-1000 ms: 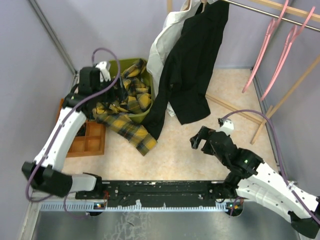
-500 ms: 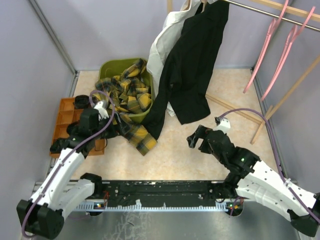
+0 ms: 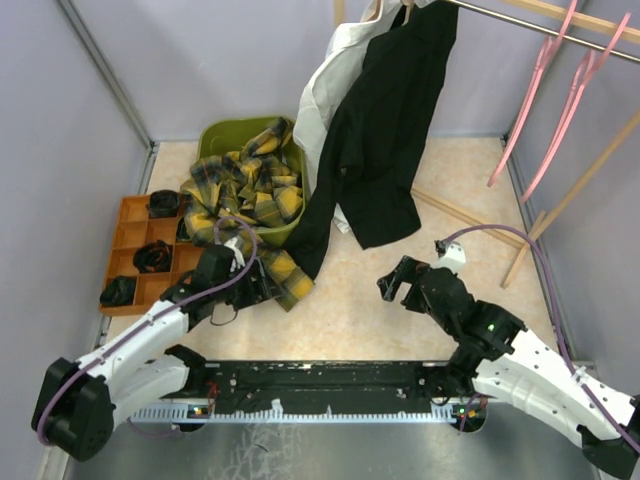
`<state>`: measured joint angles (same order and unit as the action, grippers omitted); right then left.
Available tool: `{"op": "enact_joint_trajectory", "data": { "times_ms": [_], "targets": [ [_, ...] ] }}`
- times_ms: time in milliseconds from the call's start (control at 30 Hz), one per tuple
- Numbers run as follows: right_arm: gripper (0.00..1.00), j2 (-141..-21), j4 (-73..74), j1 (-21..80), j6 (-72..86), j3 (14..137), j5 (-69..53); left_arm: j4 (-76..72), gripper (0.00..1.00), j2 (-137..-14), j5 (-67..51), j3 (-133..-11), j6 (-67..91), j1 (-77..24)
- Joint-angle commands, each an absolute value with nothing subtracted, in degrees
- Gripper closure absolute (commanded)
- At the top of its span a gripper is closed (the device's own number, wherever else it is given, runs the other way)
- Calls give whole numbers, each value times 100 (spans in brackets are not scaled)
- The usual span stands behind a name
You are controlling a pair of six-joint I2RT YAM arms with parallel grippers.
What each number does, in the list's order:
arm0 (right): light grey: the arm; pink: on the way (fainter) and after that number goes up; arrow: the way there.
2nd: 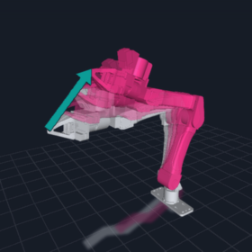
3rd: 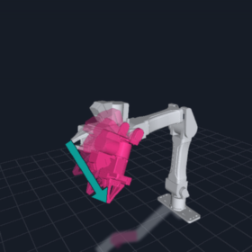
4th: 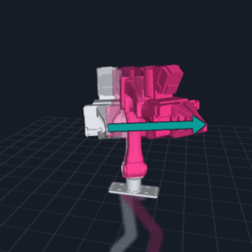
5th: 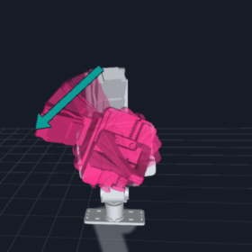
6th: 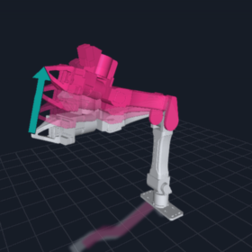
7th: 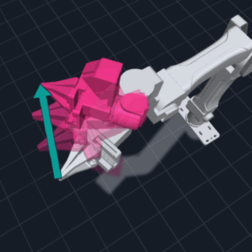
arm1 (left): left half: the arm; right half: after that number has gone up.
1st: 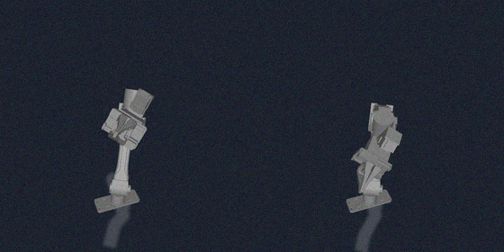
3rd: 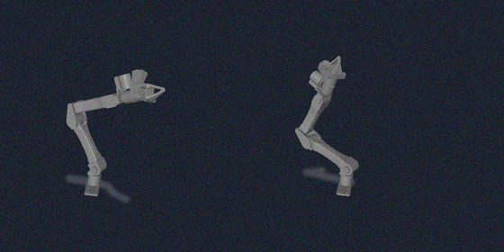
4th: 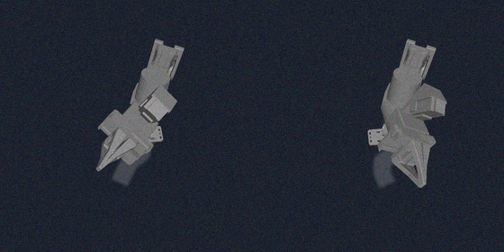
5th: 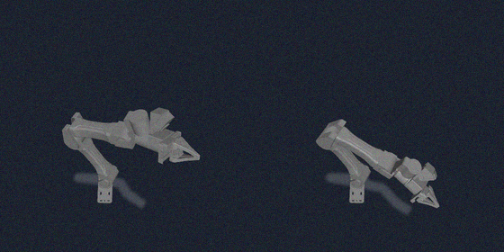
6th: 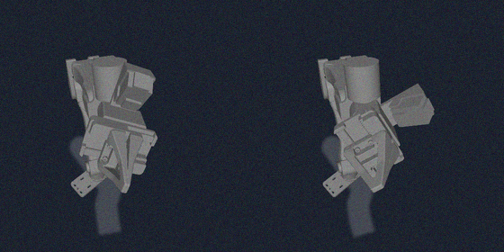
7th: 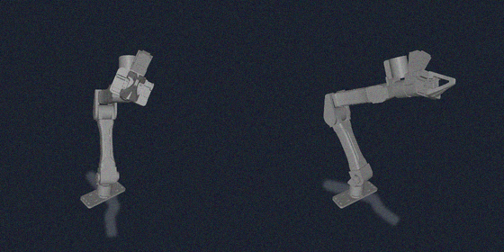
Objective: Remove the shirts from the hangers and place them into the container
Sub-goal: Place the shirt in the bin, then adjust the shirt in the bin.
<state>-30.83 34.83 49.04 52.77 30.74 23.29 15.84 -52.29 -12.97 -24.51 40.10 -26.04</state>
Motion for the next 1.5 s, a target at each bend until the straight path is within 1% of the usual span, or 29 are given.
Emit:
{"op": "enact_joint_trajectory", "data": {
  "times_ms": [0, 100, 200, 300, 500, 600, 667, 800, 867, 933, 1100, 1167, 1233, 1333, 1367, 1467],
  "targets": [
    [4, -3036, 3386, 4940, 5361, 3176, 2570, 998, 20, -5662, -917, -2420, 4449, -2950],
    [4, -3038, 3403, 4940, 5361, 3182, 2531, 1029, 24, -5963, -624, -2567, 4526, -3164],
    [4, -3030, 3468, 4946, 5369, 3165, 2541, 1124, 25, -6220, -249, -2636, 4608, -3242],
    [4, -3029, 3490, 4946, 5370, 3164, 2554, 1079, 27, -6461, -115, -2637, 4616, -3284],
    [4, -3038, 3442, 4942, 5368, 3147, 2564, 994, 30, -6820, 202, -2673, 4622, -3537],
    [3, -3047, 3419, 4942, 5369, 3149, 2540, 918, 36, -6978, 259, -2728, 4587, -3622],
    [3, -3044, 3425, 4939, 5366, 3148, 2540, 937, 48, -7053, 298, -2816, 4534, -3665],
    [3, -3046, 3515, 4941, 5360, 3175, 2551, 1274, 80, -6842, 478, -3002, 4493, -3755],
    [3, -3029, 3568, 4946, 5361, 3196, 2558, 1515, 92, -6461, 587, -3094, 4437, -3774],
    [3, -3008, 3586, 4947, 5370, 3196, 2575, 1809, 100, -6057, 820, -3169, 4337, -3796],
    [3, -3001, 3564, 4948, 5363, 3206, 2601, 2752, 100, -4992, 1496, -3606, 4078, -3799],
    [3, -3008, 3568, 4941, 5361, 3229, 2604, 2911, 100, -4633, 1765, -3958, 3782, -3797],
    [3, -3008, 3564, 4939, 5357, 3235, 2611, 2885, 100, -4492, 2269, -4415, 3336, -3797],
    [3, -3029, 3481, 4947, 5361, 3203, 2621, 3212, 100, -5035, 3316, -5585, 2800, -3754],
    [3, -3049, 3415, 4945, 5361, 3185, 2601, 3184, 100, -5307, 3413, -5988, 2551, -3689],
    [3, -3181, 3245, 4944, 5268, 3198, 2514, 3022, 100, -6162, 3005, -7193, 1856, -3265]
  ]
}}
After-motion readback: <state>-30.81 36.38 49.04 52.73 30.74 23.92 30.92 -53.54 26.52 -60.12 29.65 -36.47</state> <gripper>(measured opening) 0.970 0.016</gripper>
